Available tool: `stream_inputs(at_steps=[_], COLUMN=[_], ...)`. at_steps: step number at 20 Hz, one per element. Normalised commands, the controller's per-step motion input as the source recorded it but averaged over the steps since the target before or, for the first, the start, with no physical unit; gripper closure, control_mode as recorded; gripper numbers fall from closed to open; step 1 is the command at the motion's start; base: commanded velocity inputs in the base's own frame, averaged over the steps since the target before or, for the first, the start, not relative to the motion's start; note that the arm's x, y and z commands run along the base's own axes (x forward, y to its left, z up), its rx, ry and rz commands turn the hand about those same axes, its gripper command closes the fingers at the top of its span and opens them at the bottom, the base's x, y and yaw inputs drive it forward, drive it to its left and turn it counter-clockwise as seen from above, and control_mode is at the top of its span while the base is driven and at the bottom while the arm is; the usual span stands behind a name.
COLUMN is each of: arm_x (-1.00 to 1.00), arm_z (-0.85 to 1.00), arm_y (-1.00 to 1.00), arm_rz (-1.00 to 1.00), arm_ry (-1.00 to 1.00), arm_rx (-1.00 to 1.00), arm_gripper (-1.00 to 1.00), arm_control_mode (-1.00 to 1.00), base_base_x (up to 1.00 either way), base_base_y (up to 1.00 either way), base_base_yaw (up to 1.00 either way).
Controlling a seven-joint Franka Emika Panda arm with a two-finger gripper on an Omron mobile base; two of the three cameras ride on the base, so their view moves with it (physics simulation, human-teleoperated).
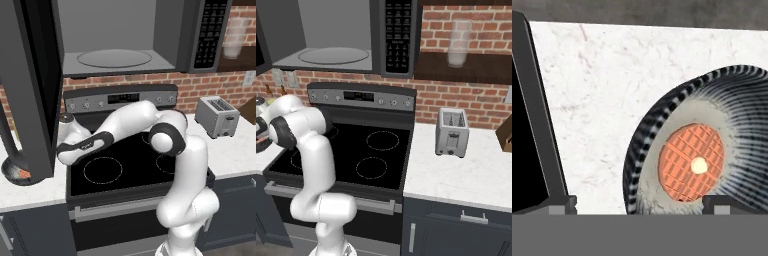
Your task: Open the microwave, place the bowl with waffle inside the microwave, then close the microwave door and turn it on.
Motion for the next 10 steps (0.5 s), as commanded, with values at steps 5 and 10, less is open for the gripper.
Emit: stream_inputs(at_steps=[5, 10], arm_x=[0.17, 0.01], arm_z=[-0.16, -0.26], arm_y=[0.19, 0.0], arm_rz=[0.0, 0.0], arm_ry=[0.12, 0.12], arm_rx=[-0.13, -0.12], arm_gripper=[-1.0, -1.0], arm_control_mode=[-1.0, -1.0], base_base_x=[0.0, 0.0], base_base_y=[0.0, 0.0], base_base_yaw=[0.0, 0.0])
